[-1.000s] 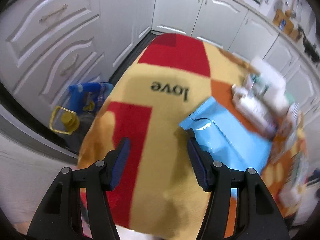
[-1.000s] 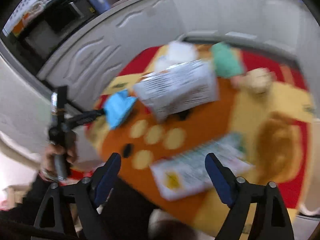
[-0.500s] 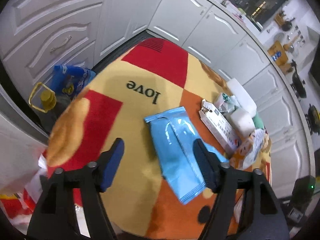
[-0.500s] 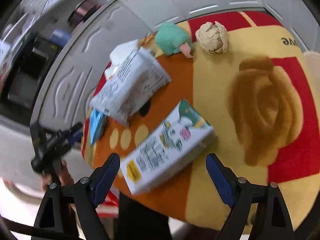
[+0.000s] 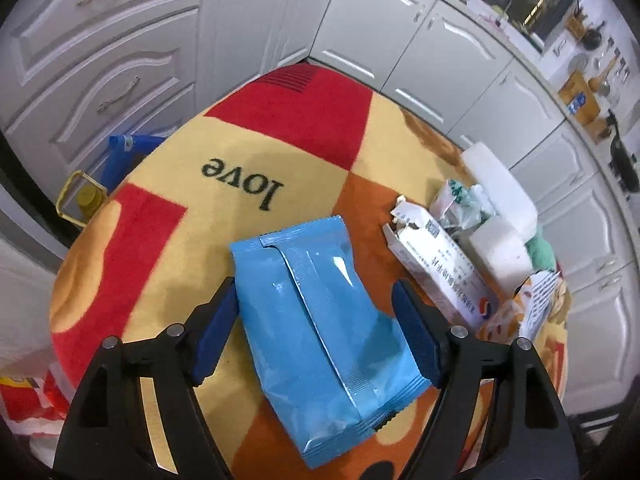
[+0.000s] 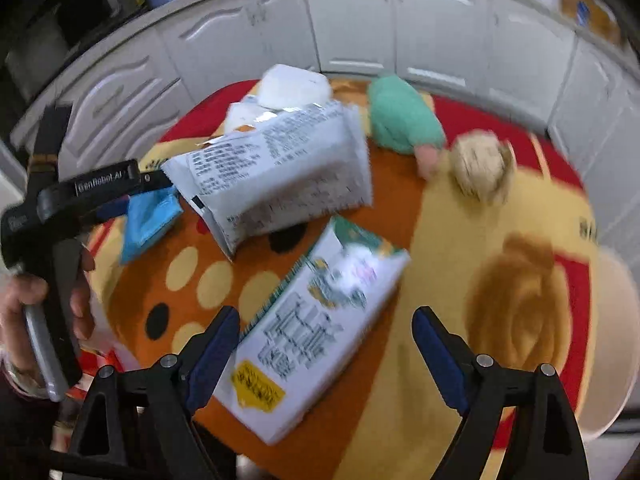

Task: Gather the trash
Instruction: 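Lift blue packet with left tool while right tool grasps white milk carton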

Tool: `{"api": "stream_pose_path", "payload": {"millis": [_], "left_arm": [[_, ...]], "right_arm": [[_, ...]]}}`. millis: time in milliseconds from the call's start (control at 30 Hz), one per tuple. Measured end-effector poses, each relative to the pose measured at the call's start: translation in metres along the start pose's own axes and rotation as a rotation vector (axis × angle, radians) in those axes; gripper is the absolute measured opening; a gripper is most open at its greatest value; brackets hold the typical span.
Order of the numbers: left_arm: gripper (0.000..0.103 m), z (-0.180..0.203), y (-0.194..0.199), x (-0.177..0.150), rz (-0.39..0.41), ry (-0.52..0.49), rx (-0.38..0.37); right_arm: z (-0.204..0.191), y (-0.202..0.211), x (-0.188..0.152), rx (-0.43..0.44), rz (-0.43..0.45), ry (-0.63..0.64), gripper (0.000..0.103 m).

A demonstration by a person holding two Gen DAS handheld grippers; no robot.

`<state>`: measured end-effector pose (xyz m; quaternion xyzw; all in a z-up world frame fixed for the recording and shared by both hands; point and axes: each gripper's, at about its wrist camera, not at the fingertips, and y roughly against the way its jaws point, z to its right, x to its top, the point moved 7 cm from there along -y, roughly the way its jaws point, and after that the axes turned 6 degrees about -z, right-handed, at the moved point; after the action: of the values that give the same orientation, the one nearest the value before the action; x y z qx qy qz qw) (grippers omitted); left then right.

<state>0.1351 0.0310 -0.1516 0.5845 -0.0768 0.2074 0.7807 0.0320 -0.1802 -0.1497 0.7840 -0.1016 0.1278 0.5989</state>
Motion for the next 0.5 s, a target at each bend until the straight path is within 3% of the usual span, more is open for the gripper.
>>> {"api": "stream_pose_path", "payload": {"millis": [100,233,267,300,400,500], "left_arm": [[0.077,-0.003,-0.010,-0.004,-0.035,0.019,0.013],[0.075,0.004,-0.013,-0.006,-0.023,-0.043,0.066],[0.062,0.005,-0.013,-0.008,-0.029,-0.062,0.074],[0.055,0.007,-0.010,-0.011,-0.034,-0.085,0.070],[0.050,0.004,-0.003,-0.019,-0.050,-0.104,0.029],[0.048,0.005,0.017,-0.031,-0.026,-0.136,0.011]], "right_arm": [[-0.001,-0.007,-0.003,0.076,-0.009,-0.063,0.086],[-0.010,-0.020,-0.003,0.075,0.000,-0.053,0.085],[-0.010,-0.026,-0.005,0.076,-0.005,-0.051,0.078],[-0.008,-0.027,-0.006,0.079,0.006,-0.050,0.077],[0.004,-0.016,-0.008,0.111,0.029,-0.061,0.070],[0.017,0.002,-0.010,0.084,0.072,-0.057,0.065]]}}
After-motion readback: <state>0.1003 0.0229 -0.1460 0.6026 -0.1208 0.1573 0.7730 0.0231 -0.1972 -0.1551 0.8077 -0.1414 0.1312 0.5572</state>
